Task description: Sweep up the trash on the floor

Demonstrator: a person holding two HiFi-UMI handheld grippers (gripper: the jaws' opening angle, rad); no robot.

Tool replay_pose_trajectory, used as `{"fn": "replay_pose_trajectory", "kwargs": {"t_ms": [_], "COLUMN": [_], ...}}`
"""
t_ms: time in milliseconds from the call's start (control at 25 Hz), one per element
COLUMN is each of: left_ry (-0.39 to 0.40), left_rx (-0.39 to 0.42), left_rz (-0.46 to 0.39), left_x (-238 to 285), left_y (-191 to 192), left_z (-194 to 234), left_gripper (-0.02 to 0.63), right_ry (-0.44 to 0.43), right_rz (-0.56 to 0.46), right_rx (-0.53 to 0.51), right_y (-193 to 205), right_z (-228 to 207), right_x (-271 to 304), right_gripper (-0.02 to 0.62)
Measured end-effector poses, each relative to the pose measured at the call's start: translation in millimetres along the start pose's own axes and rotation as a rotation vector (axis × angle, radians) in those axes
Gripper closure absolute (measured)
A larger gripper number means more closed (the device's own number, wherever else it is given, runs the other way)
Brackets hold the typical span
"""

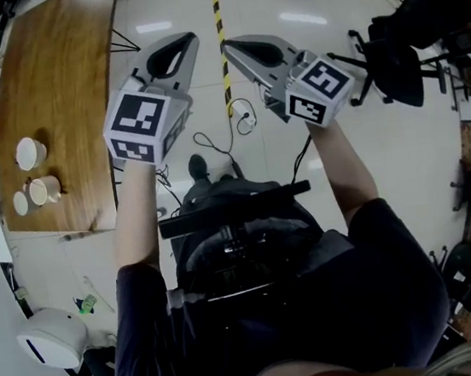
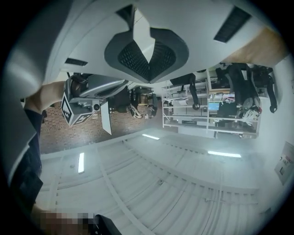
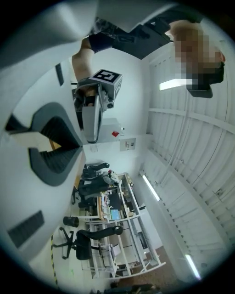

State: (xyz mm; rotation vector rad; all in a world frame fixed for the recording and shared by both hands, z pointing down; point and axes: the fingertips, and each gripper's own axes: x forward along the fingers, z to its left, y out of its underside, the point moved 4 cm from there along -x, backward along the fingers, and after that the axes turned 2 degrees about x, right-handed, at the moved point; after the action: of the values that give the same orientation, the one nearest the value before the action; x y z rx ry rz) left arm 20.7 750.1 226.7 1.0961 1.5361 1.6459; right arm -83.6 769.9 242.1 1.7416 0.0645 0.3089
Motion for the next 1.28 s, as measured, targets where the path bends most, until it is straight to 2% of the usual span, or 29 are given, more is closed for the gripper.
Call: {"fn": "replay_pose_trajectory", "kwargs": {"t_ms": [320, 600, 880, 1040, 1280], "left_ry": [0.054, 0.107, 0.03, 0.049, 0.099], "left_rx": [-0.064, -0.138, -0.193, -0.167, -0.1], "left_rz": [-0.07, -0.111, -0.145, -0.12, -0.069], "left_x": [-8, -8, -19, -16, 12], "left_y": [3, 7, 8, 6, -12], "left_z": [67, 86, 104, 106, 89], "left_gripper": [0.604, 0.604, 0.604, 0.604, 0.604], "right_ry": [0.052, 0.126, 0.123, 0.107, 0.147], "right_rz": [0.054, 0.117, 0.151, 0.131, 0.07], "right_rx": [-0.015, -0.045, -0.063, -0.08, -0.084], "right_y": [-9, -15, -20, -25, -34], "right_z": [5, 12, 16, 12, -14], "right_x": [59, 61, 67, 76, 51], "right_gripper": [0.586, 0.586, 0.585, 0.585, 0.584]}}
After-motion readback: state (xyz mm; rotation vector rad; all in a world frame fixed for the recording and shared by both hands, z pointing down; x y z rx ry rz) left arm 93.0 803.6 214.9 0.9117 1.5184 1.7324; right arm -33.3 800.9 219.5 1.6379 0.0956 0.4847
